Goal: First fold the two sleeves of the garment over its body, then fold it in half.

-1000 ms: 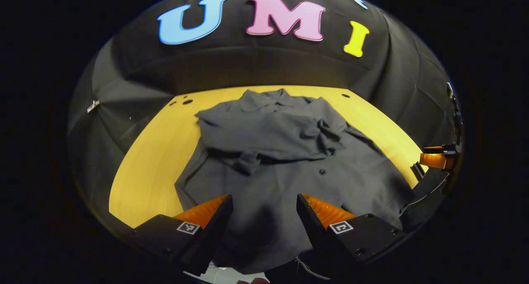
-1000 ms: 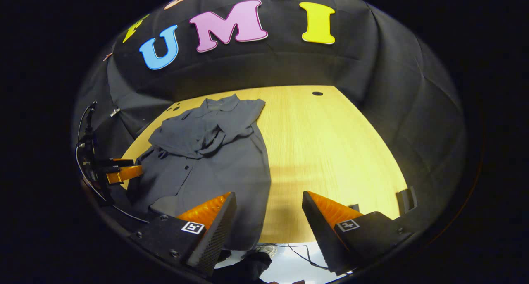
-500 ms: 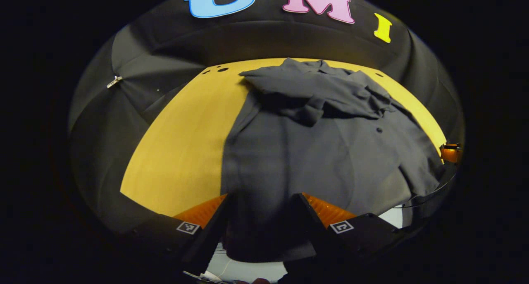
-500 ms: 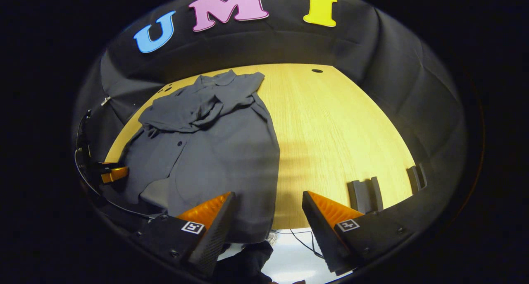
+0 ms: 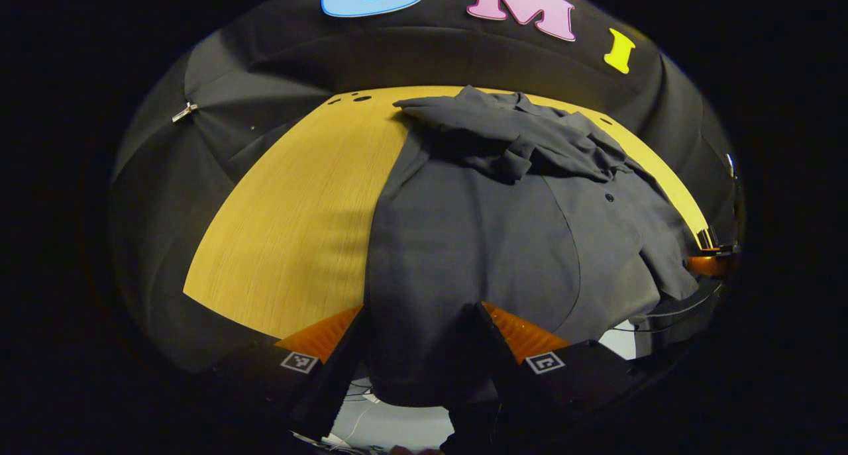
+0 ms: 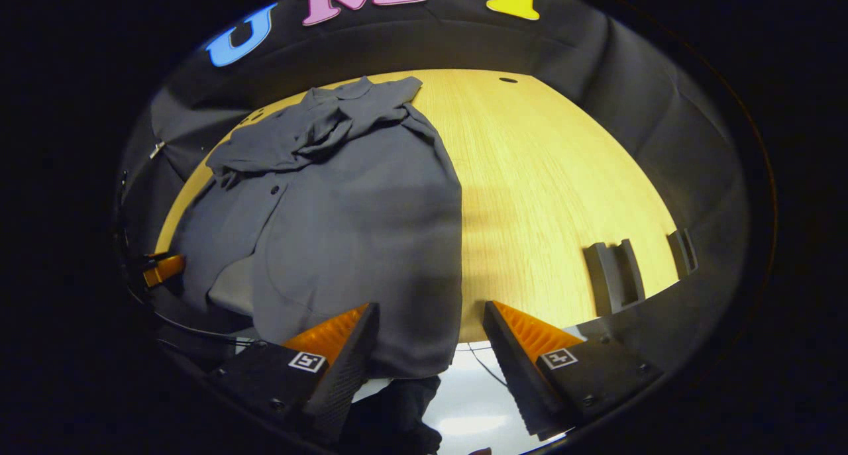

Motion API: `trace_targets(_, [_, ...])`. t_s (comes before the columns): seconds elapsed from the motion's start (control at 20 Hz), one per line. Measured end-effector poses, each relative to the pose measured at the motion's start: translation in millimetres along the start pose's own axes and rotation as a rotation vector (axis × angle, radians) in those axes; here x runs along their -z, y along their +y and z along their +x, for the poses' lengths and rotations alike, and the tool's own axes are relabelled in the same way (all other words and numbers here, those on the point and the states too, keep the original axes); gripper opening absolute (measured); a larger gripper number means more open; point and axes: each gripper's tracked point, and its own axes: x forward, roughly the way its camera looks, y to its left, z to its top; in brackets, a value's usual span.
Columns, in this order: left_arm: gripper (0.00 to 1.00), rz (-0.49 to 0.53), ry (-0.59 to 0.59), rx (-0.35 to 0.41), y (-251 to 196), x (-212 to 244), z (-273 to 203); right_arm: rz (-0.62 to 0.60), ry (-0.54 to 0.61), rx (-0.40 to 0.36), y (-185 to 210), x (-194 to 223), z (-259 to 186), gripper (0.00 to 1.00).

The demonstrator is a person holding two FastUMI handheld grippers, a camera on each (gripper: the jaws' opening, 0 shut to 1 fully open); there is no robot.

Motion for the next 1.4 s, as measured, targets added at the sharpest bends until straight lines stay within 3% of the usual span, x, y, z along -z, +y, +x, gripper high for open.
trace_targets(0.15, [0.92, 0.057, -0.013, 0.057, -15, -3, 2, 0.008, -0.035, -0.014, 7, -7, 8, 0.98])
trace_targets(0.2, [0.64, 0.112, -0.013, 0.100, -25, -3, 1, -0.008, -0.024, -0.050, 15, -7, 7, 0.85])
trace_targets(0.3, [0.08, 0.198, -0.006, 0.103, -29, -8, 5, 0.008, 0.020, -0.089, 24, -7, 10, 0.34])
trace_targets(0.35, [0.07, 0.201, 0.008, 0.107, -28, -11, 7, 0.037, 0.038, -0.099, 24, -8, 12, 0.08])
trace_targets(0.45, [0.06, 0.140, 0.017, 0.120, -28, -22, 4, 0.090, 0.026, -0.117, 28, -20, 8, 0.06])
trace_targets(0.6, [0.05, 0.060, -0.052, 0.130, -24, -63, -15, 0.143, -0.081, -0.138, 29, -58, -10, 0.05])
trace_targets(0.75, [0.05, 0.028, -0.149, 0.124, -24, -114, -33, 0.126, -0.181, -0.133, 23, -106, -26, 0.05])
trace_targets(0.8, [0.05, 0.019, -0.181, 0.125, -25, -132, -37, 0.122, -0.217, -0.134, 21, -124, -30, 0.00])
trace_targets(0.85, [0.05, 0.011, -0.210, 0.124, -26, -150, -40, 0.124, -0.248, -0.136, 20, -139, -34, 0.05])
trace_targets(1.1, [0.05, -0.025, -0.310, 0.120, -26, -227, -47, 0.138, -0.382, -0.152, 17, -214, -48, 0.05])
trace_targets(1.4, [0.05, 0.032, -0.377, 0.102, -28, -290, -30, 0.108, -0.463, -0.147, 18, -279, -39, 0.05])
